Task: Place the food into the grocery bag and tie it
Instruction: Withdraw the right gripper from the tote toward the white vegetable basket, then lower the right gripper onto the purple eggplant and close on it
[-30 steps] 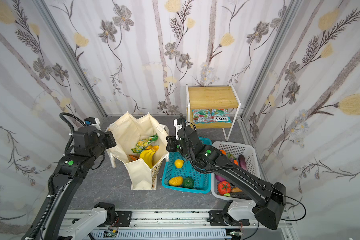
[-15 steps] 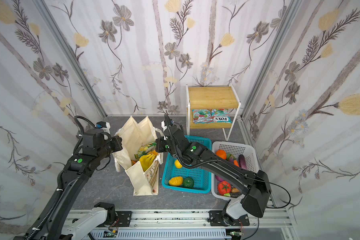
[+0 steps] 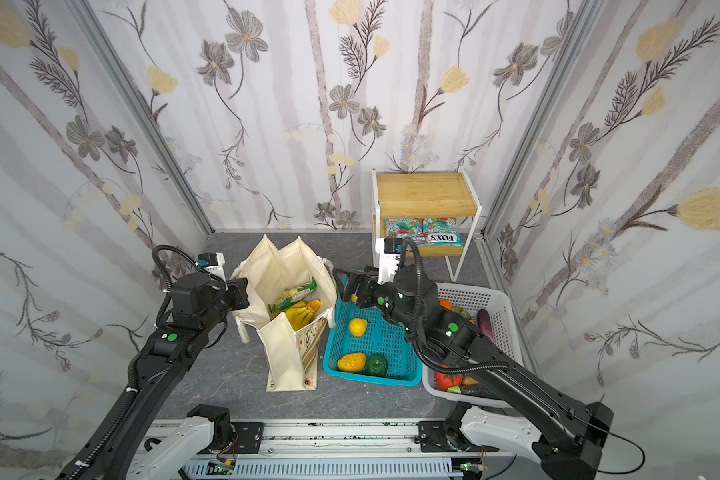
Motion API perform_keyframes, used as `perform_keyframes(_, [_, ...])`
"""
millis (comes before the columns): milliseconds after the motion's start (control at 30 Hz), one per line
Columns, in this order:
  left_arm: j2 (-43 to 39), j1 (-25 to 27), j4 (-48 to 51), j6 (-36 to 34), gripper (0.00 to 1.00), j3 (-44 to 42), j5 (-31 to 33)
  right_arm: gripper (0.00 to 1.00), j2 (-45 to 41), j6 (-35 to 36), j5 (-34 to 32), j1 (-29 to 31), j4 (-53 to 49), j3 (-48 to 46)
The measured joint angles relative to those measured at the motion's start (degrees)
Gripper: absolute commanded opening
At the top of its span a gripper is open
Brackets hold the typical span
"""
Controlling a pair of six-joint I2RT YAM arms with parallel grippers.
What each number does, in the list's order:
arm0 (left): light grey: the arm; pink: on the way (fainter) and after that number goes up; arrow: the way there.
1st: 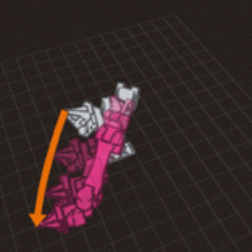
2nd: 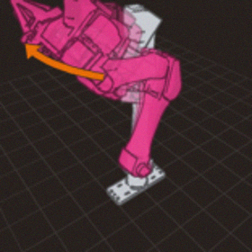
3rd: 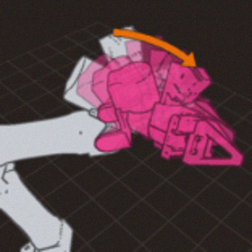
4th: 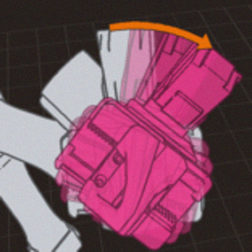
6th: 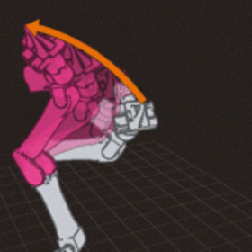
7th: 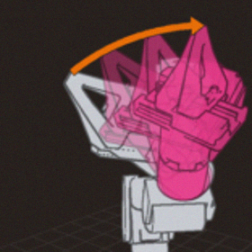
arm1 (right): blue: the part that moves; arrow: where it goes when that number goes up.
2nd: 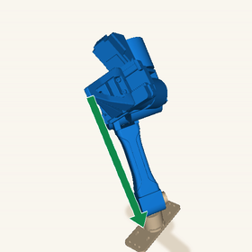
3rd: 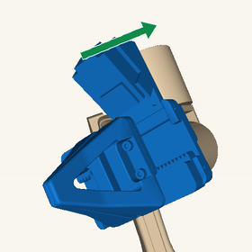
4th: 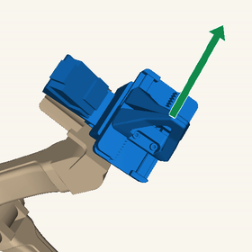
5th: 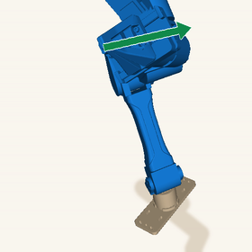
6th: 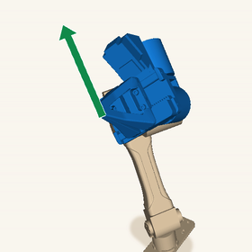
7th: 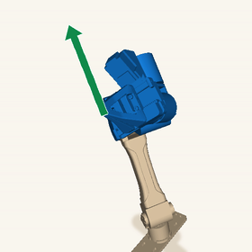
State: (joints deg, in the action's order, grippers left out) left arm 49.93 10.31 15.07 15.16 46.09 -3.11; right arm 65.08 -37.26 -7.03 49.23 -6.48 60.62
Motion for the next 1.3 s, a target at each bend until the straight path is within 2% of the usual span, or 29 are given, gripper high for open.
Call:
perform_keyframes(167, [-0.9,0.0,-2.3,-0.2,0.0,-2.3,0.1,1.0,-14.6,1.2,3.1,-7.9,1.6,-12.8])
perform_keyframes(300, [-2.3,-0.1,-2.8,-0.2,0.0,-3.4,0.1,1.0,-22.6,0.9,6.7,-14.1,-0.2,-20.9])
perform_keyframes(500, [-3.3,-0.1,-2.9,-0.2,0.0,-4.1,0.5,1.0,-31.3,-3.1,6.1,-19.6,-5.0,-29.6])
perform_keyframes(667, [-3.6,-0.1,-2.9,-0.2,0.0,-4.5,0.5,1.0,-37.6,-9.0,1.8,-22.2,-9.0,-33.8])
perform_keyframes(867, [-3.8,-0.1,-3.0,-0.2,0.0,-4.6,0.5,1.0,-35.5,-10.2,-6.3,-25.4,-14.3,-33.9])
perform_keyframes(967, [-3.9,-0.1,-3.0,-0.2,0.0,-4.7,0.5,0.89,-32.4,-8.7,-10.7,-26.0,-17.7,-33.5])
perform_keyframes(1033, [-4.0,-0.1,-3.0,-0.2,0.0,-4.7,0.5,0.99,-31.4,-7.5,-13.5,-26.1,-19.5,-32.7])
perform_keyframes(1167, [-4.0,0.0,-3.0,-0.2,0.0,-4.7,0.5,1.0,-27.3,-4.6,-20.2,-26.4,-21.9,-28.3])
perform_keyframes(1300, [-4.4,0.0,-3.0,-0.2,0.0,-4.8,0.5,0.98,-19.3,-2.0,-26.0,-26.8,-24.6,-22.6])
